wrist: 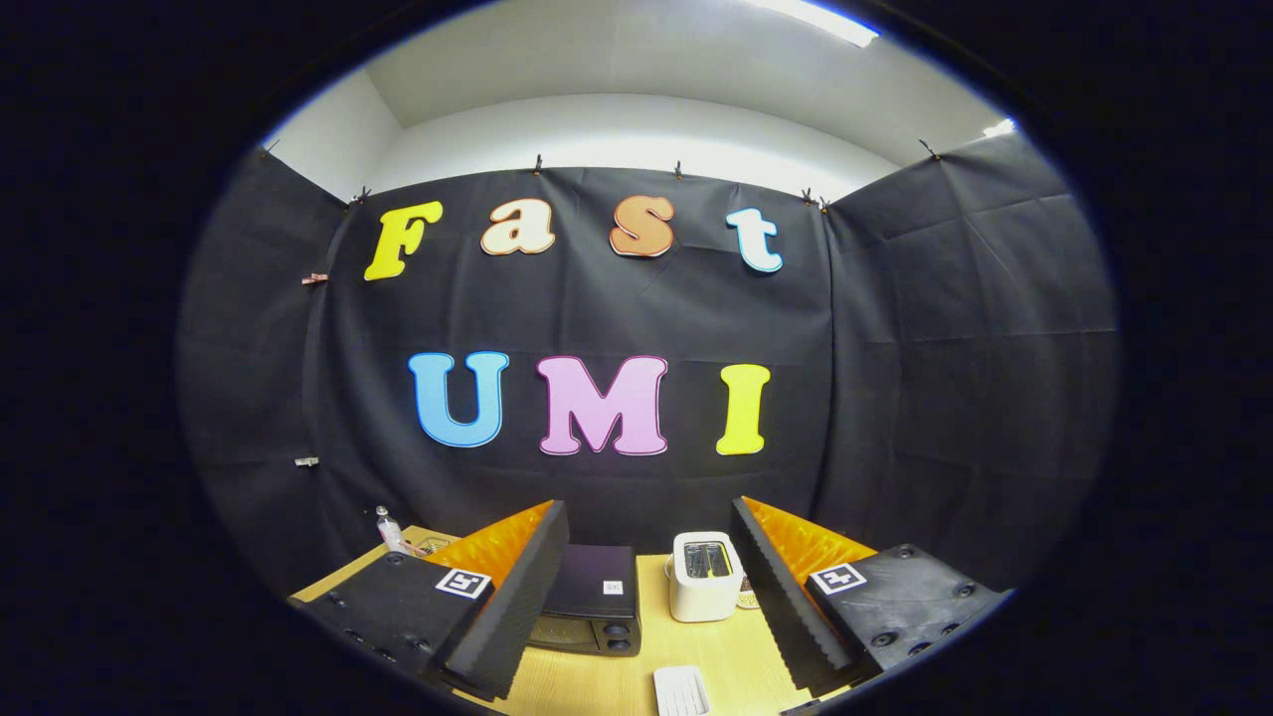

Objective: Open the toaster oven, put the food inside, and close the toaster oven door.

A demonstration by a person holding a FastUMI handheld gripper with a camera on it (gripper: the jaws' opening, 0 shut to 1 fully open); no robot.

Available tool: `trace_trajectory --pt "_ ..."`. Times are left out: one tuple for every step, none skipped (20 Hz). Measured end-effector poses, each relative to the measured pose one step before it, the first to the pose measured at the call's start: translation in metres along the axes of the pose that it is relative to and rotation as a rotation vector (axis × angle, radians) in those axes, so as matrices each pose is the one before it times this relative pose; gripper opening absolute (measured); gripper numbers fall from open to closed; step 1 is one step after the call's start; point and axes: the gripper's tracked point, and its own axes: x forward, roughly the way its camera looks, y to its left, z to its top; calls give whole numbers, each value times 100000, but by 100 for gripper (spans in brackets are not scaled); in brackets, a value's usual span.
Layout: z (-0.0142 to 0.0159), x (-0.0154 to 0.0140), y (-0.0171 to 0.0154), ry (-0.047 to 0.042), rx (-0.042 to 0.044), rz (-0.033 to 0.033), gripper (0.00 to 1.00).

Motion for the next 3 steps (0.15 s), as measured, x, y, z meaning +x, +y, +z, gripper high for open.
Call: trace_trajectory --pt "-37 -74 -133 181 -24 -22 100" --pt "-88 -42 -41 386 422 160 100" --pt "-263 27 264 -156 166 59 100"
